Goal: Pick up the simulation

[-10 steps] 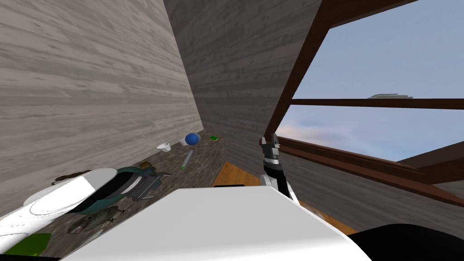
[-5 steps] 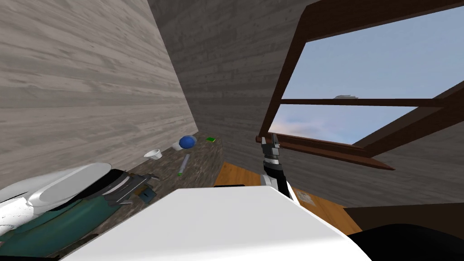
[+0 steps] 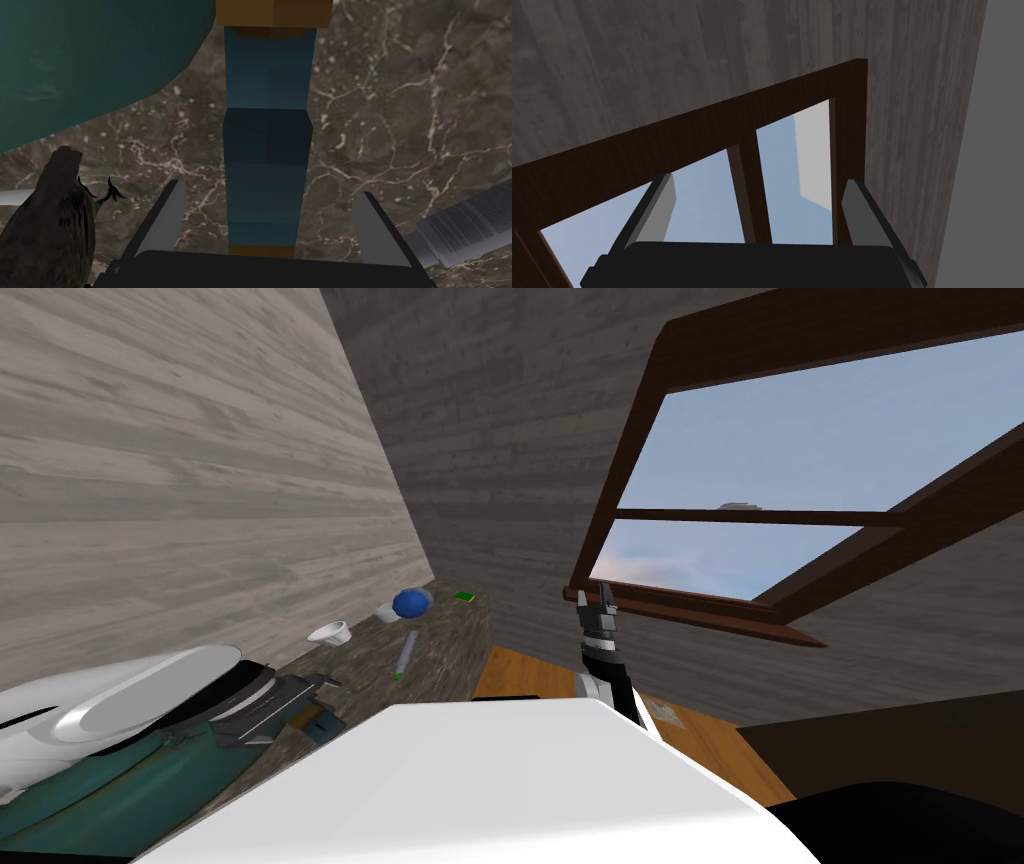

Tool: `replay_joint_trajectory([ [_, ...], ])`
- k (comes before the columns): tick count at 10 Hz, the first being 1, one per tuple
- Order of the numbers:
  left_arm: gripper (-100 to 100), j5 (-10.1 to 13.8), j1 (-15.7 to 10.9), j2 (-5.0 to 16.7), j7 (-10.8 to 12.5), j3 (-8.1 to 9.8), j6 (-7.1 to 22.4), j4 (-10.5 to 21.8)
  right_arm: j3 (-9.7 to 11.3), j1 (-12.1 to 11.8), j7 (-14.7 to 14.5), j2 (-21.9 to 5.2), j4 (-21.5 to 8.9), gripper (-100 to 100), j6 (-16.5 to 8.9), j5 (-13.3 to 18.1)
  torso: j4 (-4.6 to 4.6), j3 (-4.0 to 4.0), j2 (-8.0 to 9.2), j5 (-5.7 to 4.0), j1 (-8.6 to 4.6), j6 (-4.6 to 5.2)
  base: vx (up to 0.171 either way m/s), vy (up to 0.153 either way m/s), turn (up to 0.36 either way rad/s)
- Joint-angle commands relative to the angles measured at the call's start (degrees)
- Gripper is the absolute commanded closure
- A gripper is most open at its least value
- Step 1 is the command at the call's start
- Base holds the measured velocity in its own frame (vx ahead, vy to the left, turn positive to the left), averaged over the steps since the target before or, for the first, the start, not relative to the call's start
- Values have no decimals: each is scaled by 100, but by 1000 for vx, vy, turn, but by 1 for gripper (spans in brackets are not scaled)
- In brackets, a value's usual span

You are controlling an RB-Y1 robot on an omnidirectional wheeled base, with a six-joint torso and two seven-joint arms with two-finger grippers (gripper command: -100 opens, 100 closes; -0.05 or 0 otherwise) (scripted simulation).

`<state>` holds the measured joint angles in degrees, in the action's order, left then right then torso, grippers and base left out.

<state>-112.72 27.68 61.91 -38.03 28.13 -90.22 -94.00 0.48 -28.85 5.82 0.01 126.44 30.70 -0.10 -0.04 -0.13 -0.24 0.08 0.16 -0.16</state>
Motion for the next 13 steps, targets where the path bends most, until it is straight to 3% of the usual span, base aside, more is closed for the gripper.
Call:
replay_joint_trajectory([
  [1, -100, -76, 12, -75, -13, -100, 161, 32, 0, 0, 0, 0, 0, 0, 0, 0, 0, 0, 0, 0, 0, 0, -9, -4, -35],
  [3, -100, -100, 26, -104, -17, -125, 195, 34, 0, 0, 0, 0, 0, 0, 0, 0, 0, 1, 2, -1, -3, 0, -5, -2, -17],
  [4, 100, -106, 30, -111, -19, -131, 218, 34, 0, 0, 0, 0, 0, 0, 0, 0, 0, 0, 0, -2, -3, -1, 0, 0, 0],
  [8, 100, -141, 54, -87, 22, -119, 198, 62, 0, 0, 0, 0, 0, 0, 0, 0, 14, 11, 8, 36, 27, 27, -1, 2, 13],
  [9, 0, -141, 53, -83, 17, -117, 198, 60, 0, 0, 0, 0, 0, 0, 0, 0, 12, 8, 5, 40, 28, 28, 0, 0, 0],
  [10, 100, -10, -11, -5, 4, -20, 28, 3, 0, 0, 0, 0, 0, 0, 0, 0, 11, 6, 1, 41, 28, 29, 6, 0, 19],
  [12, 100, -1, -51, 22, -14, -30, 27, 46, 0, 0, 0, 0, 0, 0, 0, 0, 6, -2, -11, 34, 21, 27, 10, 2, 3],
  [13, 0, 8, -57, 27, -18, -23, 10, 39, 0, 0, 0, 0, 0, 0, 0, 0, 4, -4, -11, 34, 20, 23, 0, 0, 0],
])
